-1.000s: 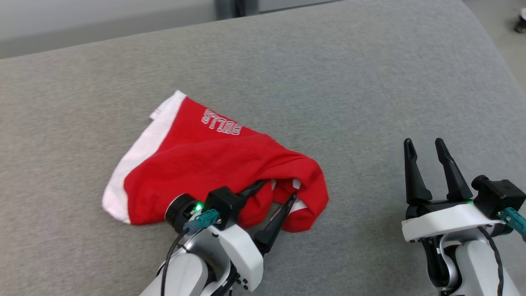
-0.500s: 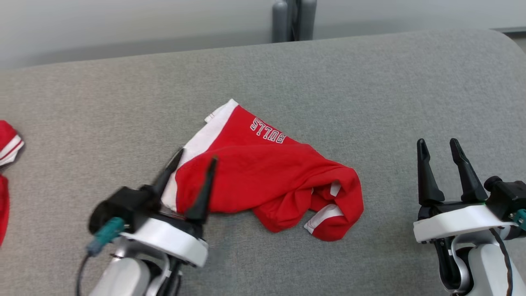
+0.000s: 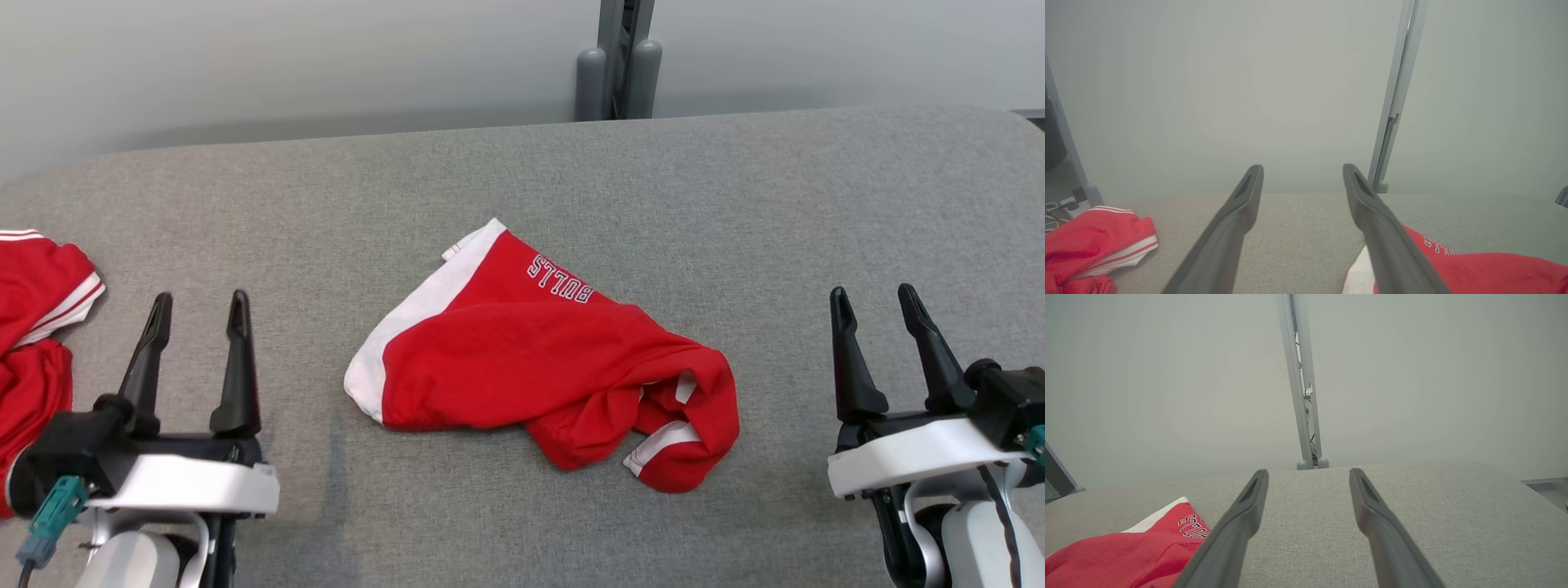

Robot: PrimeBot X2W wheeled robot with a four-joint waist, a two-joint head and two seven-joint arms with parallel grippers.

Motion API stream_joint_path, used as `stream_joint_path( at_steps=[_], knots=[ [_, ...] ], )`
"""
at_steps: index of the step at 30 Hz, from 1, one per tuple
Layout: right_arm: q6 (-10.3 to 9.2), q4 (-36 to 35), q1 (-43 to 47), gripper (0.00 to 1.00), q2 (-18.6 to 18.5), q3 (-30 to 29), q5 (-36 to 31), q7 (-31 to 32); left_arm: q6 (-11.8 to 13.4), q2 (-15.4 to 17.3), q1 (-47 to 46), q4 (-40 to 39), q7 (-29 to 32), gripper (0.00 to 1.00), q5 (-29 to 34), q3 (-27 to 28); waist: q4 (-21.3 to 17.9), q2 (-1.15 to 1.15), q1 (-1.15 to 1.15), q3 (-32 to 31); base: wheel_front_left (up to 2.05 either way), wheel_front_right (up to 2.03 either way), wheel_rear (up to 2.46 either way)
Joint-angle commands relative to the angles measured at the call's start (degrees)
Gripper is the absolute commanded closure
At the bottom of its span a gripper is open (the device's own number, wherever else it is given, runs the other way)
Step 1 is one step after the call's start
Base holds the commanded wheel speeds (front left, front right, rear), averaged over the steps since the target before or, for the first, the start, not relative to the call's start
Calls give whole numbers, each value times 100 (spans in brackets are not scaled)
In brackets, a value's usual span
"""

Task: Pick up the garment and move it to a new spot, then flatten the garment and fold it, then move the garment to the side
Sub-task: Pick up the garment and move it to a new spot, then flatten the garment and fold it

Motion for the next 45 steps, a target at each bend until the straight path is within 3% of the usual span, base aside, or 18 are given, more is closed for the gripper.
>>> stream_joint_path(
  at_steps=[1,22,45],
  knots=[
    [9,-65,78,0,-34,-28,-73,47,34,85,99,0,-29,0,61,53,20,0,0,-38,0,0,0],
    [9,-722,1057,0,-34,-120,-120,546,230,289,922,-396,284,0,294,-272,113,0,0,-733,0,0,0],
    [9,-1082,1381,0,-34,-106,-32,723,366,341,1115,-486,492,0,232,-377,39,0,0,-872,0,0,0]
  ],
)
